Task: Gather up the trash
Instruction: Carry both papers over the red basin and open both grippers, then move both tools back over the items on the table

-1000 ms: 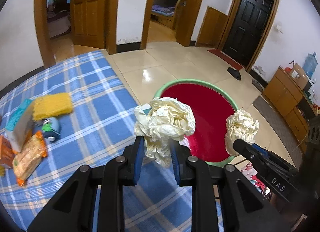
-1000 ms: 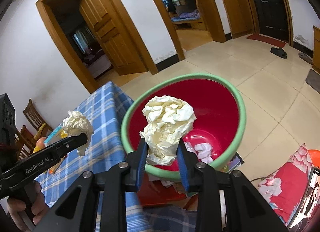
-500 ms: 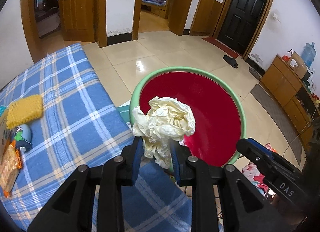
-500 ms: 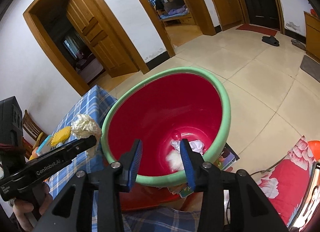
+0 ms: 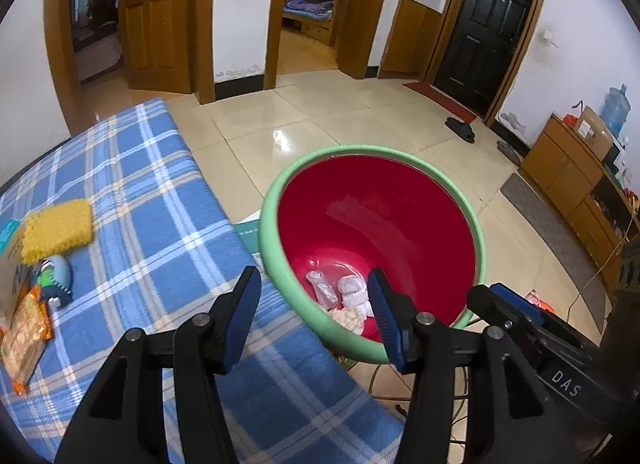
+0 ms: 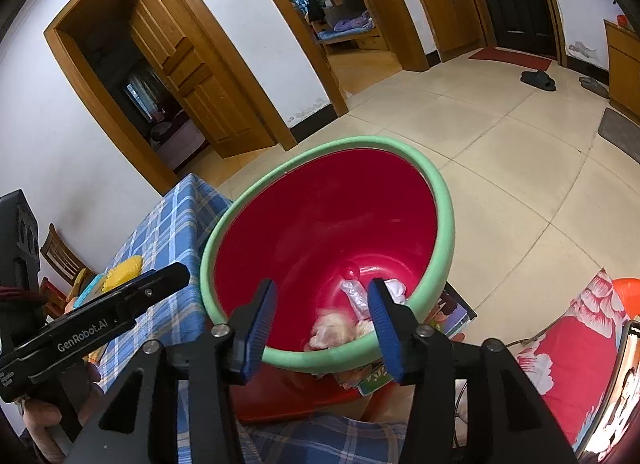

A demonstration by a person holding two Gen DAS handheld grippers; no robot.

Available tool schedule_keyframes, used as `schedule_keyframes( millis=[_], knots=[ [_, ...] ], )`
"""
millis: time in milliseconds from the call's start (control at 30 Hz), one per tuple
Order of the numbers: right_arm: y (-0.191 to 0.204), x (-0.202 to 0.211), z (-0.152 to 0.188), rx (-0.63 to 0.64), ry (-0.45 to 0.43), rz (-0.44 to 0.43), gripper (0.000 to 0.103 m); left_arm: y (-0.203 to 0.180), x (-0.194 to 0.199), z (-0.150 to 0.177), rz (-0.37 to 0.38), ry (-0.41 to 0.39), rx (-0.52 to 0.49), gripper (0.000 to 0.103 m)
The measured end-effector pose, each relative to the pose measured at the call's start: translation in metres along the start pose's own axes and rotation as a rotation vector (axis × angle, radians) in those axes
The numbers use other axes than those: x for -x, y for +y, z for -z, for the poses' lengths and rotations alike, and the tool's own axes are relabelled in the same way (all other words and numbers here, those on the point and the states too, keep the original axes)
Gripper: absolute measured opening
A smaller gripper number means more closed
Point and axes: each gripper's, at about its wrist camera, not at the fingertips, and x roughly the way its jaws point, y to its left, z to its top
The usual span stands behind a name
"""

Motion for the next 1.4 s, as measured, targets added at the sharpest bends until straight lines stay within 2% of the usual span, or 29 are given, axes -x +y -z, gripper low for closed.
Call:
schedule_keyframes(
  millis=[167, 600, 1000, 1400],
  knots=[
    [0.008, 0.004, 0.001, 0.019, -0.003, -0.014, 0.061, 0.017, 0.02, 0.004, -0.025, -0.029, 0.033, 0.055],
    [0.057, 0.006, 0.007, 0.079, 0.007, -0.084, 0.068, 0.079, 0.071, 0.013, -0.145, -0.103, 0.117, 0.055],
    [0.127, -0.002, 0.013, 0.169, 0.04, -0.166, 0.07, 0.142, 0.119, 0.033, -0.25, -0.155, 0.215, 0.055],
    [0.215, -0.02, 0.021, 0.292, 0.096, -0.266, 0.071, 0.21, 0.164, 0.059, -0.371, -0.206, 0.331, 0.055]
  ],
)
